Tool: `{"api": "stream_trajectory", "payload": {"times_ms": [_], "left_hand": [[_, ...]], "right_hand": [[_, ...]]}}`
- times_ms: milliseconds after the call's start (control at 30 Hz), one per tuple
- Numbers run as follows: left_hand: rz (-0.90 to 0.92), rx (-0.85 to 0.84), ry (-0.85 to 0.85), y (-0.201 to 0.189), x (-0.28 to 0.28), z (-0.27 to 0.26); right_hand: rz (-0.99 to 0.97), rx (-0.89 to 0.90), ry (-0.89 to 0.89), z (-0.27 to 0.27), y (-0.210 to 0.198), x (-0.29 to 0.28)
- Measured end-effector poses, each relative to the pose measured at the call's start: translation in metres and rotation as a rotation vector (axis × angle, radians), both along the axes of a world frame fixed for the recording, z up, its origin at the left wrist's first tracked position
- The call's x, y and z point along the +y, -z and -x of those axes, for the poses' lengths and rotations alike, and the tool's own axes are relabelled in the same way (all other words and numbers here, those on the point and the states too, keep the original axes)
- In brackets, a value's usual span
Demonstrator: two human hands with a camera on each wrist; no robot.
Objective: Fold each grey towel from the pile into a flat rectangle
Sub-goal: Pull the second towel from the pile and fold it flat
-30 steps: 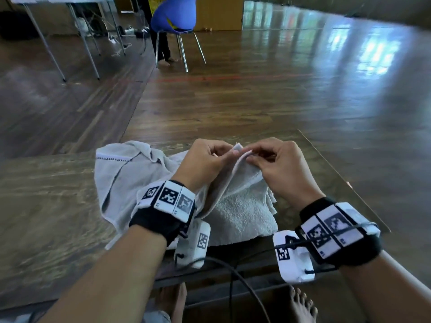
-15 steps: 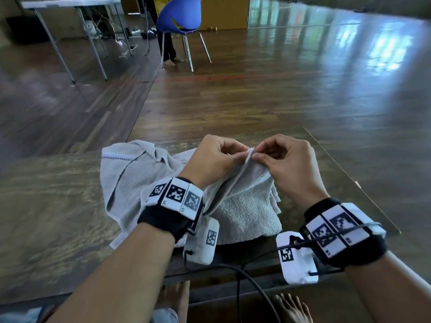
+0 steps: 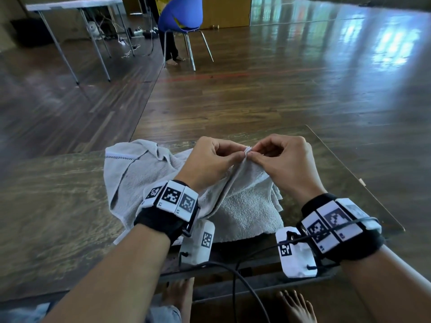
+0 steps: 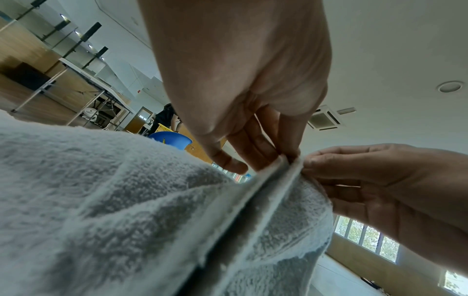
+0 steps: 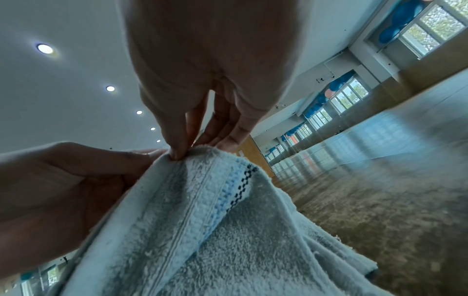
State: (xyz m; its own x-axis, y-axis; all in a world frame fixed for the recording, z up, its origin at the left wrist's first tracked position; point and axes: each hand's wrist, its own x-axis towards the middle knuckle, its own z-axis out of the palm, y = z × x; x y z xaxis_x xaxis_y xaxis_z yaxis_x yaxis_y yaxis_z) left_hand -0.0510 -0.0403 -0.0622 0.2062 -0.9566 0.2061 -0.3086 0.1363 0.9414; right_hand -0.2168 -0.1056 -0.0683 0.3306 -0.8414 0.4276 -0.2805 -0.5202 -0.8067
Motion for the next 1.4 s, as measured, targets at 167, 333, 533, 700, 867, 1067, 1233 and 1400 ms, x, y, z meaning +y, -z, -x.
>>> {"api": "stream_trajectory", "payload": {"times_ms": [167, 333, 533, 700, 867, 1067, 1233, 1400], "left_hand": [[0.001, -0.026, 0.063, 0.003, 0.003, -0.004], [0.047, -0.215, -0.024, 0.002, -0.002, -0.005], [0.143, -0.321, -0.084, -0.001, -0.002, 0.003], [0.082, -0.485, -0.121, 0.002, 0.001, -0.005], [-0.012, -0.582, -0.160, 0.010, 0.011, -0.021], [-0.203, -0.682, -0.261, 0.013, 0.033, -0.039], [-0.242, -0.784, -0.421, 0.005, 0.049, -0.053], [-0.205, -0.800, -0.483, 0.002, 0.057, -0.073]], "right_hand": [[-0.020, 0.031, -0.005, 0.001, 0.002, -0.001], [-0.076, 0.027, -0.104, -0.003, 0.003, -0.004], [-0.079, 0.065, -0.122, -0.005, 0.004, -0.006], [-0.058, 0.013, -0.101, -0.007, 0.000, -0.008], [-0.036, -0.018, -0.130, -0.011, -0.001, -0.009], [0.018, -0.061, -0.031, -0.002, -0.006, -0.016], [0.082, -0.152, 0.059, 0.012, -0.013, -0.023], [0.054, -0.156, 0.122, 0.034, -0.013, -0.026]]}}
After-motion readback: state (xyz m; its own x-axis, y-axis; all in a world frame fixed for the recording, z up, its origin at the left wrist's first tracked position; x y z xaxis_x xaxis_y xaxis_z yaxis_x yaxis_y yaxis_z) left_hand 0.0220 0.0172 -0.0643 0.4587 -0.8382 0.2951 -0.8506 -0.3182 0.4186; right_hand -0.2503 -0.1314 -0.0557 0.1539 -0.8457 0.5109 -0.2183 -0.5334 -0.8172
